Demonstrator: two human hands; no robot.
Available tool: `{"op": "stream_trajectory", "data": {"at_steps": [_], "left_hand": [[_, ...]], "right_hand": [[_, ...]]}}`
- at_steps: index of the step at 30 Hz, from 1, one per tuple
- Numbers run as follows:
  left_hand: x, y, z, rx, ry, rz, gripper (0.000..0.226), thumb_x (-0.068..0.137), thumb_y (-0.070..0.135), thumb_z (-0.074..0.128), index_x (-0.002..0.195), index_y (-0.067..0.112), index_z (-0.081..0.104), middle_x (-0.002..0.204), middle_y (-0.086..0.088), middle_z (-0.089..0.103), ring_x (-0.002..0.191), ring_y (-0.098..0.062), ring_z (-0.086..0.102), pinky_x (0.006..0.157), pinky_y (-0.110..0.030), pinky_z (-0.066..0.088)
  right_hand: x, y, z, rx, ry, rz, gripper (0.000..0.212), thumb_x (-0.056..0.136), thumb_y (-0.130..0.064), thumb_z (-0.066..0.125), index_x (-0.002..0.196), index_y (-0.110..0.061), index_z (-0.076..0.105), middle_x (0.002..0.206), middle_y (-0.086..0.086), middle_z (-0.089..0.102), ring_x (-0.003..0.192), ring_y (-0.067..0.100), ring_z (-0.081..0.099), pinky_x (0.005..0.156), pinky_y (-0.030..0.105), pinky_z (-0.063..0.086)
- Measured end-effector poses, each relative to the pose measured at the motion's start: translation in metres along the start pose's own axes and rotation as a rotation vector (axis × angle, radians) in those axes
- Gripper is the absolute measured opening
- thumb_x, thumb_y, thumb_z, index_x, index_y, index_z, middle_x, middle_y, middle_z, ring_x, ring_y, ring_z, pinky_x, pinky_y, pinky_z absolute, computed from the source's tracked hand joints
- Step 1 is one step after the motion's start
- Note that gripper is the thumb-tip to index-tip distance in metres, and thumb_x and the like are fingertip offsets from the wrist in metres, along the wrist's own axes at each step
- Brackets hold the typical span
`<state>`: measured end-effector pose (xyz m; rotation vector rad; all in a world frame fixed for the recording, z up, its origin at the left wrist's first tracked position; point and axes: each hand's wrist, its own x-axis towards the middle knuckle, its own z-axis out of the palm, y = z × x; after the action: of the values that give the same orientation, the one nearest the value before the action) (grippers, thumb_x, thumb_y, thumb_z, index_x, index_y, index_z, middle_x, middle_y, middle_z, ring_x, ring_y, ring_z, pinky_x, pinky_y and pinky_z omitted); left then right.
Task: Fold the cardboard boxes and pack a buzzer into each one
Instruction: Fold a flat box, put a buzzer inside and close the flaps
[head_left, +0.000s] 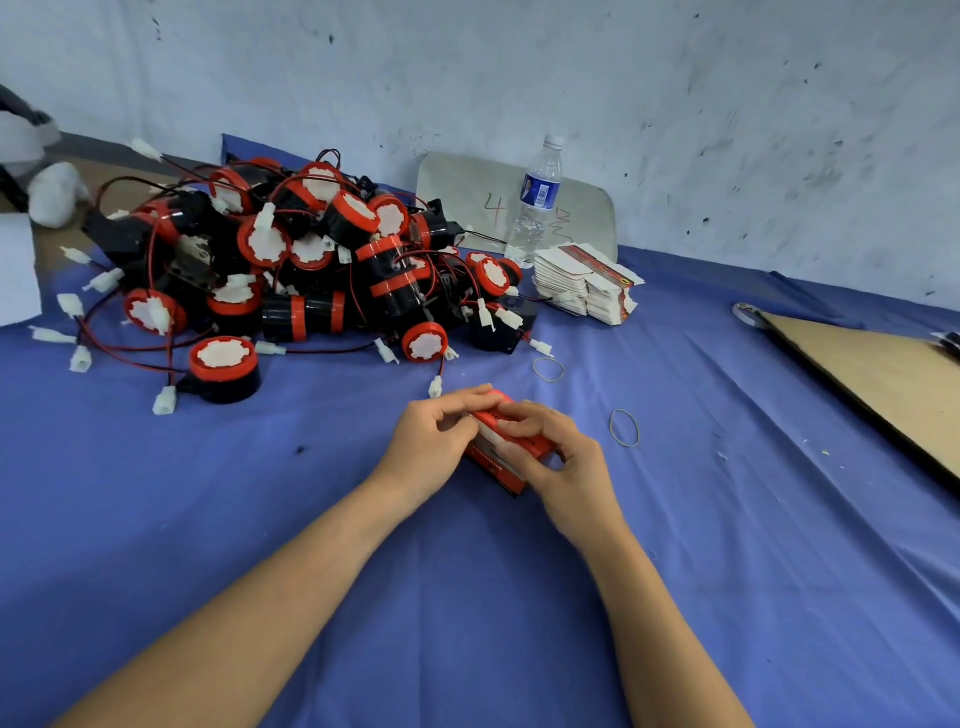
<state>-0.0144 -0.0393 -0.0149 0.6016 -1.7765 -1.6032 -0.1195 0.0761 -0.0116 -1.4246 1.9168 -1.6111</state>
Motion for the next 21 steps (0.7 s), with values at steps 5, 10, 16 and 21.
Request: {"op": "stream_trajectory", "data": {"at_steps": [5,10,16,21], "left_hand": [[0.003,-0.004,-0.015,0.193,-0.118,0.099,0.038,0.095,-0.006,0.047,0.121,0.015,0.067,0.137,0.014,0.052,0.119,0.020,0.042,0.095,-0.003,0.035],[0.004,-0.008,-0.018,0.290,-0.145,0.147,0.036,0.097,-0.001,0.049,0.123,0.017,0.066,0.135,0.016,0.054,0.127,0.009,0.042,0.107,-0.011,0.032],[0.002,-0.013,-0.022,0.389,-0.169,0.176,0.041,0.094,-0.001,0.052,0.127,0.022,0.063,0.132,0.031,0.045,0.127,0.013,0.039,0.105,-0.005,0.029],[-0.001,-0.015,-0.025,0.625,-0.166,0.304,0.046,0.094,0.010,0.061,0.135,0.029,0.054,0.136,0.033,0.034,0.129,0.009,0.035,0.106,-0.009,0.029]], "right_hand": [[-0.003,0.006,-0.006,-0.086,-0.066,0.020,0.038,0.085,-0.011,0.072,0.103,-0.044,0.067,0.126,-0.025,0.059,0.134,-0.005,0.036,0.108,0.016,0.030],[-0.007,0.003,-0.007,-0.362,-0.064,-0.126,0.040,0.093,-0.022,0.062,0.119,-0.051,0.053,0.131,-0.032,0.046,0.140,0.004,0.029,0.112,0.011,0.021],[-0.018,-0.009,-0.007,-0.799,0.000,-0.329,0.032,0.089,-0.021,0.069,0.121,-0.027,0.068,0.126,-0.013,0.063,0.127,0.024,0.054,0.093,0.034,0.053],[-0.002,-0.022,-0.017,-0.900,-0.257,-0.304,0.035,0.093,-0.025,0.063,0.127,-0.028,0.063,0.135,-0.011,0.058,0.132,0.026,0.048,0.095,0.042,0.050]]}}
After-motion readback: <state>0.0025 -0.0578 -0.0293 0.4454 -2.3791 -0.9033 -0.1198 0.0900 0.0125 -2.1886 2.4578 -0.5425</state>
